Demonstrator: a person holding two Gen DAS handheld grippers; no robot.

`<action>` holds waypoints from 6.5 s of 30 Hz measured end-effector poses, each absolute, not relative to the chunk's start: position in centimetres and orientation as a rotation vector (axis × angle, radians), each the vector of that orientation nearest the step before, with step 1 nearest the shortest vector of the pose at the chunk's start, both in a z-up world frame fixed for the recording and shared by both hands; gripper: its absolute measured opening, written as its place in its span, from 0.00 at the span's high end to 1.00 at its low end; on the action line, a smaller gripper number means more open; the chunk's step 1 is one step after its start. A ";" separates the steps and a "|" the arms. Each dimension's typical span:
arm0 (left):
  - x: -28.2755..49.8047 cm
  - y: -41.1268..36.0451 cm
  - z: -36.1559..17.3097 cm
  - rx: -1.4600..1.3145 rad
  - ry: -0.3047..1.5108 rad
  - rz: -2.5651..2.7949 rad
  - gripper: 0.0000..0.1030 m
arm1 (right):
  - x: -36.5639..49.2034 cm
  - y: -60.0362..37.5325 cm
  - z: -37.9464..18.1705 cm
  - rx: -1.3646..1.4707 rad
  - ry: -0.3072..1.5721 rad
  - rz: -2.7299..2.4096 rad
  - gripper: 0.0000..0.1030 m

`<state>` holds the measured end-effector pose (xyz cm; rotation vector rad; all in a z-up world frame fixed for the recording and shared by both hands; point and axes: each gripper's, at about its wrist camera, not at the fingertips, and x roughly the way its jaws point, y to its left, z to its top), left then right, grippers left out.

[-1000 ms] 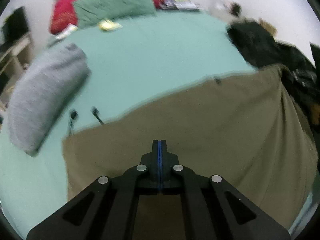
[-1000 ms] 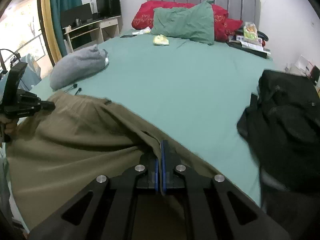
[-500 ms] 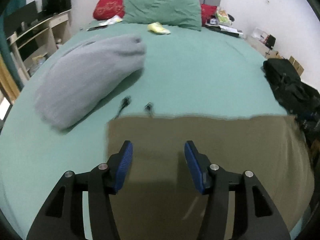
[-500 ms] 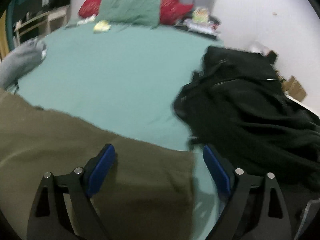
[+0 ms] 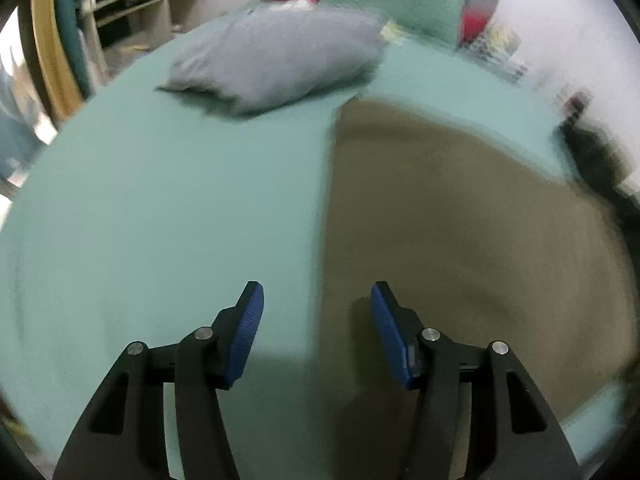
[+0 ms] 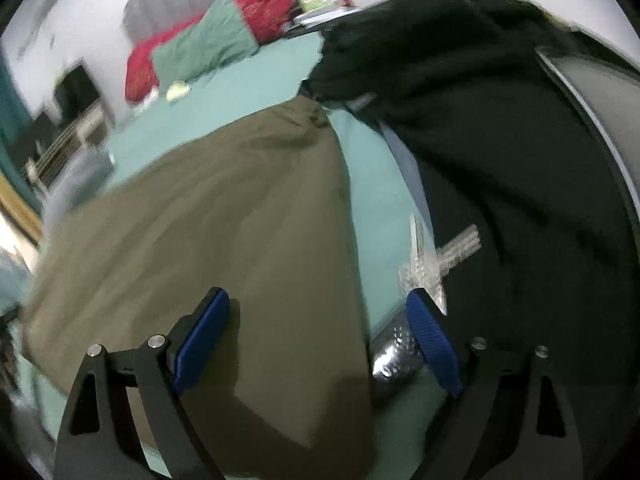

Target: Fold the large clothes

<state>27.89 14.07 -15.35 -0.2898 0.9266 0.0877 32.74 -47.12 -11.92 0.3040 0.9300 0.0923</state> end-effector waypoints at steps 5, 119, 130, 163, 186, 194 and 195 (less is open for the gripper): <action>25.0 12.1 -15.6 -0.329 0.948 -0.020 0.31 | 30.7 -47.2 -12.5 0.518 0.891 0.161 0.12; 23.0 6.0 -13.8 -0.124 0.921 -0.207 0.38 | 28.4 -18.0 -0.1 0.270 0.753 0.476 0.84; 22.4 12.8 -15.1 -0.183 0.832 -0.135 0.38 | 29.5 -10.0 -2.5 0.176 0.846 0.602 0.94; 23.2 13.3 -6.5 -0.377 0.751 -0.206 0.38 | 24.6 -14.1 -1.5 0.083 0.791 0.707 0.09; 30.7 1.8 -16.4 -0.095 1.239 -0.370 0.95 | 33.1 -29.4 -11.8 0.229 0.977 0.528 0.09; 26.9 4.5 -8.7 -0.197 1.016 -0.385 0.98 | 33.0 -26.7 -12.3 0.221 0.940 0.588 0.09; 26.1 5.6 -7.1 -0.224 0.980 -0.390 0.98 | 32.8 -26.0 -12.0 0.210 0.927 0.600 0.09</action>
